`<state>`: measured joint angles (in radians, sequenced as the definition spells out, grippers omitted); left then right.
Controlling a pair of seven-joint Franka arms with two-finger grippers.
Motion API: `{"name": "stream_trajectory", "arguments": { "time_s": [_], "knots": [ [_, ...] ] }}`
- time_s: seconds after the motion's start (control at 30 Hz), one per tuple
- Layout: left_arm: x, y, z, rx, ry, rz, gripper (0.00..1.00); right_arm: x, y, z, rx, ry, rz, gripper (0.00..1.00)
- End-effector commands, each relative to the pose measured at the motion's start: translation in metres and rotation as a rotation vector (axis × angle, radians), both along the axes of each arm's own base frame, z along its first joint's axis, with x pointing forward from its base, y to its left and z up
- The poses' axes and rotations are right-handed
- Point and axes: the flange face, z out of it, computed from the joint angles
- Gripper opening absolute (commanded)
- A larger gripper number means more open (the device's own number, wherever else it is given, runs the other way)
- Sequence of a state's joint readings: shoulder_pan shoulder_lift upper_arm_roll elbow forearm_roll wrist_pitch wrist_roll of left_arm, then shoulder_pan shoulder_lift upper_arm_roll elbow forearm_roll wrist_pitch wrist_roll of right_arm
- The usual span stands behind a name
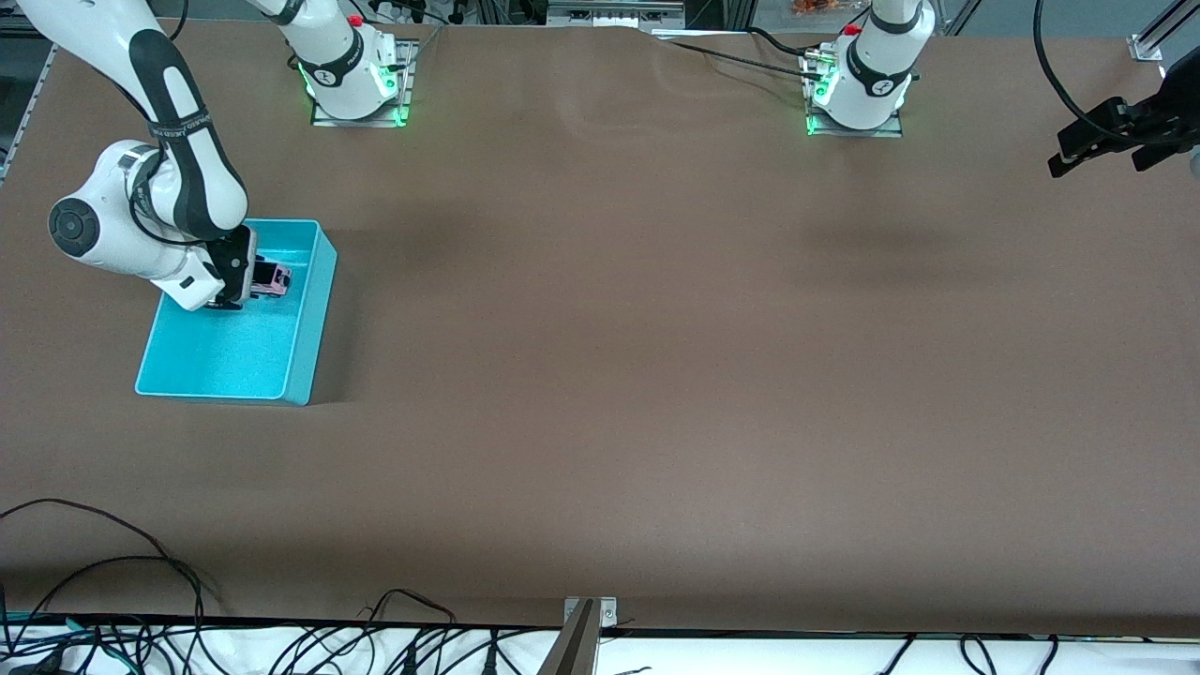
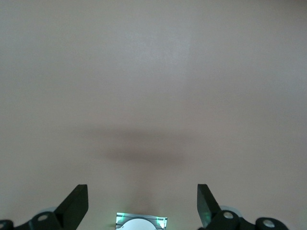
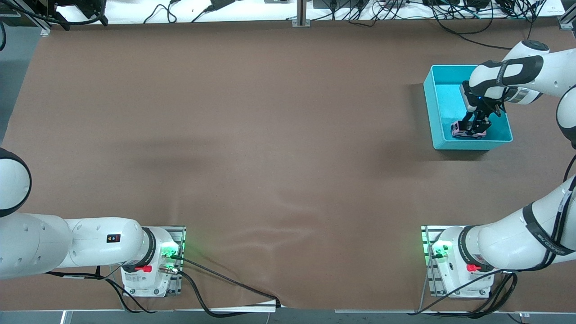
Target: Wind and store pink jeep toy
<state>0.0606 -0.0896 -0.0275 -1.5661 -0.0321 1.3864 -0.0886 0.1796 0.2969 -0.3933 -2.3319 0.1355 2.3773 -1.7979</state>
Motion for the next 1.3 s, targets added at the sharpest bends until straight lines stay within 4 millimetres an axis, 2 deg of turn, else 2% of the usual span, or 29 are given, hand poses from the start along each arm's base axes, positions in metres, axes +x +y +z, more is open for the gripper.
{"name": "stream_trajectory", "arguments": {
  "time_s": [0.0,0.13,0.27,0.5,0.6,0.73,0.87,0.9,1.13,1.27],
  "knots": [
    [0.001,0.000,-0.001,-0.019,0.023,0.003,1.00,0.019,0.009,0.018,0.021,-0.049,0.028,1.00],
    [0.003,-0.006,-0.004,-0.019,0.029,-0.006,1.00,0.047,0.024,0.045,0.032,-0.081,0.054,1.00],
    [0.006,-0.007,-0.006,-0.024,0.029,-0.011,1.00,0.083,0.042,0.088,0.052,-0.090,0.070,1.00],
    [0.013,-0.012,-0.014,-0.020,0.023,-0.023,1.00,0.128,0.071,0.170,0.031,-0.092,-0.113,1.00],
    [0.014,-0.012,-0.017,-0.019,0.006,-0.023,1.00,0.138,0.080,0.194,0.019,-0.101,-0.187,1.00],
    [0.015,-0.012,-0.020,-0.019,-0.003,-0.024,1.00,0.148,0.084,0.224,-0.002,-0.118,-0.368,1.00],
    [0.015,-0.011,-0.021,-0.019,-0.002,-0.023,1.00,0.151,0.088,0.245,-0.033,-0.087,-0.595,1.00],
    [0.015,-0.012,-0.021,-0.019,-0.003,-0.024,1.00,0.151,0.101,0.260,-0.072,-0.047,-0.778,1.00],
    [0.017,-0.011,-0.023,-0.019,-0.019,-0.023,1.00,0.156,0.127,0.289,-0.109,-0.051,-0.988,1.00],
    [0.016,-0.011,-0.020,-0.018,-0.025,-0.023,1.00,0.159,0.132,0.315,-0.125,-0.074,-1.137,1.00]
  ]
}}
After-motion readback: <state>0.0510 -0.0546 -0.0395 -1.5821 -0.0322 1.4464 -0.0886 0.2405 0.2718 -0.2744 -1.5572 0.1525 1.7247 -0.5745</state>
